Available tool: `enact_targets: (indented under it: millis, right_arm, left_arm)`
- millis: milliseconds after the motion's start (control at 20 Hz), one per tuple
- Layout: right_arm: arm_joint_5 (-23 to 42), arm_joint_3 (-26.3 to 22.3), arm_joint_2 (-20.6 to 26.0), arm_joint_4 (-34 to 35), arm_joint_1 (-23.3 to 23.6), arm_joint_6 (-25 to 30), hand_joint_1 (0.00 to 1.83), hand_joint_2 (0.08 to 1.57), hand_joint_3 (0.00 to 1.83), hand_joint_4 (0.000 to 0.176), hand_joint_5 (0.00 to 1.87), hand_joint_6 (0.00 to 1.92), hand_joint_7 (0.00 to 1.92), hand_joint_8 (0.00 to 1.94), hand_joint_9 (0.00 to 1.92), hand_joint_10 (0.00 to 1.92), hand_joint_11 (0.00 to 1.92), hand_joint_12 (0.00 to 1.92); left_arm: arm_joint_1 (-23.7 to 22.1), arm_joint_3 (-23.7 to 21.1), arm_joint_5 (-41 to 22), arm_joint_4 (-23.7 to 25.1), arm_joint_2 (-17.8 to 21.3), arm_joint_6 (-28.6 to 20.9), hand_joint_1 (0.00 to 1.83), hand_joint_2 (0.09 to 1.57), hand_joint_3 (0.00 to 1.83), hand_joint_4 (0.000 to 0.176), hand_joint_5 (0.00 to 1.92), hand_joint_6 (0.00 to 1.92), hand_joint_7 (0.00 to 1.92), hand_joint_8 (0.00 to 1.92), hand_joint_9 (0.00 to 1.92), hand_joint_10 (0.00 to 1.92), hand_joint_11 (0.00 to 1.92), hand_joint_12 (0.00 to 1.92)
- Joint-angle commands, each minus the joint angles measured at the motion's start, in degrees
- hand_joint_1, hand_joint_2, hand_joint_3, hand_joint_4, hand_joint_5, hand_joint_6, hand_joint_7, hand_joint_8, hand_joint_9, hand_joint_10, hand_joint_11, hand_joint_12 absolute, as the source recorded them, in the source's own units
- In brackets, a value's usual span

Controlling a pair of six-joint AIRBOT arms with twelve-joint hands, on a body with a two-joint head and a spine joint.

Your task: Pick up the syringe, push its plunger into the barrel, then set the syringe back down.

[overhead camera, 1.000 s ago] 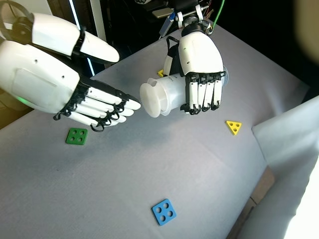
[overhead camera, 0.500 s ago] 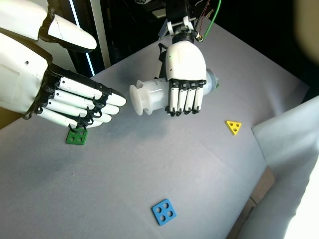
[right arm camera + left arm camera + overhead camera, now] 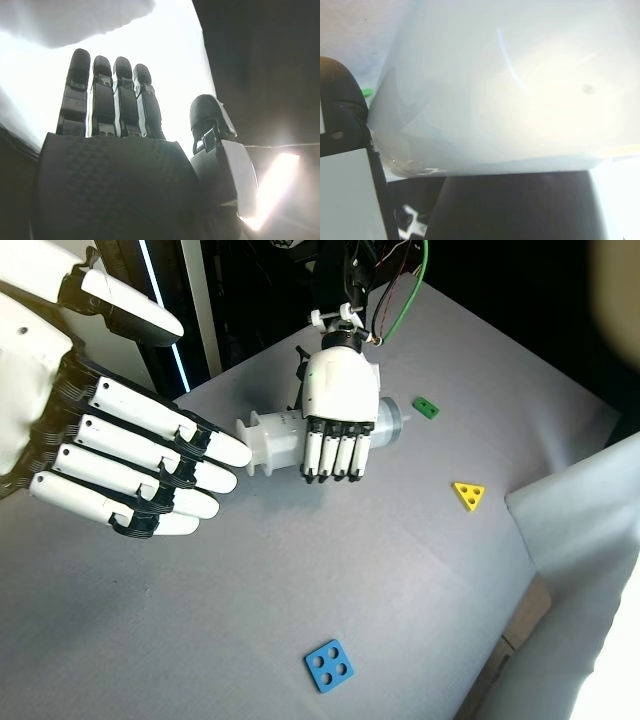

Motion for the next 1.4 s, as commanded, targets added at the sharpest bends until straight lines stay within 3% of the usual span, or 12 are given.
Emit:
enact_targets:
  millis: [0, 450, 650, 700, 750, 800, 850, 900, 1000, 1150, 1350]
  right_arm:
    - [-2.8, -0.03, 0.07, 1.31, 0.98, -1.83, 0.0, 1.38, 0.0, 0.0, 0.28, 0.01, 0.25, 0.01, 0.19, 0.01, 0.0, 0.55]
    - [-2.76, -0.03, 0.01, 1.35, 1.33, -14.46, 0.0, 1.38, 0.0, 0.0, 0.28, 0.01, 0.26, 0.0, 0.21, 0.01, 0.0, 0.56]
    - [-2.41, -0.04, -0.1, 1.37, 1.37, -21.08, 0.0, 1.38, 0.0, 0.0, 0.28, 0.01, 0.26, 0.0, 0.21, 0.0, 0.0, 0.54]
    - [-2.1, -0.04, -0.15, 1.37, 1.4, -22.74, 0.0, 1.38, 0.0, 0.0, 0.27, 0.0, 0.25, 0.0, 0.2, 0.0, 0.0, 0.52]
    - [-1.48, -0.04, -0.24, 1.38, 1.46, -24.71, 0.0, 1.38, 0.0, 0.0, 0.27, 0.0, 0.25, 0.0, 0.19, 0.0, 0.0, 0.51]
    - [-1.02, -0.05, -0.34, 1.38, 1.51, -26.42, 0.0, 1.38, 0.0, 0.0, 0.27, 0.0, 0.25, 0.0, 0.2, 0.0, 0.0, 0.51]
    - [-0.7, -0.07, -0.46, 1.39, 1.55, -28.12, 0.0, 1.38, 0.0, 0.0, 0.28, 0.0, 0.25, 0.0, 0.2, 0.0, 0.0, 0.53]
    - [-0.68, -0.07, -0.5, 1.39, 1.56, -29.65, 0.0, 1.38, 0.0, 0.0, 0.28, 0.0, 0.25, 0.0, 0.2, 0.0, 0.0, 0.52]
    - [-0.7, -0.06, -0.51, 1.4, 1.61, -31.1, 0.0, 1.38, 0.0, 0.0, 0.28, 0.0, 0.25, 0.0, 0.2, 0.0, 0.0, 0.51]
    - [-0.74, -0.08, -0.62, 1.65, 1.77, -35.46, 0.0, 1.38, 0.0, 0.0, 0.27, 0.0, 0.25, 0.0, 0.19, 0.0, 0.0, 0.51]
    - [1.36, -0.04, -0.58, 19.73, 1.72, -62.02, 0.0, 1.38, 0.0, 0.0, 0.28, 0.0, 0.25, 0.0, 0.19, 0.01, 0.0, 0.47]
  left_arm:
    - [-0.11, -0.09, -4.74, 3.31, -0.14, -0.14, 1.32, 1.28, 0.0, 0.0, 0.54, 1.55, 0.74, 1.44, 0.65, 1.59, 0.44, 1.64]
    - [0.81, -0.28, -4.78, 3.6, -0.21, -0.85, 1.32, 1.28, 0.0, 0.0, 0.53, 1.55, 0.75, 1.42, 0.63, 1.62, 0.42, 1.68]
    - [1.02, -0.36, -4.8, 3.6, -0.25, -0.89, 1.32, 1.29, 0.0, 0.0, 0.55, 1.48, 0.69, 1.52, 0.61, 1.66, 0.38, 1.62]
    - [1.09, -0.38, -4.87, 3.6, -0.26, -0.89, 1.14, 1.31, 0.0, 0.0, 0.58, 1.54, 0.66, 1.53, 0.46, 1.36, 0.28, 1.5]
    - [1.18, -0.39, -5.05, 3.6, -0.26, -0.89, 1.08, 1.19, 0.0, 0.0, 0.39, 0.93, 0.45, 0.91, 0.35, 0.98, 0.13, 1.35]
    - [1.21, -0.39, -5.12, 3.6, -0.26, -0.89, 1.02, 1.13, 0.0, 0.0, 0.43, 0.52, 0.5, 0.48, 0.41, 0.65, 0.09, 1.22]
    - [1.24, -0.39, -5.19, 3.6, -0.26, -0.92, 0.86, 1.05, 0.0, 0.0, 0.45, 0.21, 0.52, 0.18, 0.43, 0.32, 0.03, 1.07]
    - [1.24, -0.39, -5.24, 3.6, -0.26, -0.93, 0.77, 1.0, 0.0, 0.0, 0.45, 0.07, 0.5, 0.05, 0.43, 0.13, 0.0, 0.94]
    - [1.24, -0.39, -5.35, 3.6, -0.26, -0.93, 0.62, 0.9, 0.0, 0.0, 0.31, 0.01, 0.3, 0.01, 0.25, 0.01, 0.0, 0.57]
    - [1.27, -0.43, -5.47, 3.6, -0.26, -1.01, 0.61, 0.87, 0.0, 0.0, 0.28, 0.0, 0.26, 0.0, 0.22, 0.0, 0.0, 0.46]
    - [0.45, 0.14, -5.51, 6.8, -0.12, -2.96, 0.49, 0.81, 0.0, 0.0, 0.2, 0.0, 0.18, 0.0, 0.15, 0.0, 0.0, 0.33]
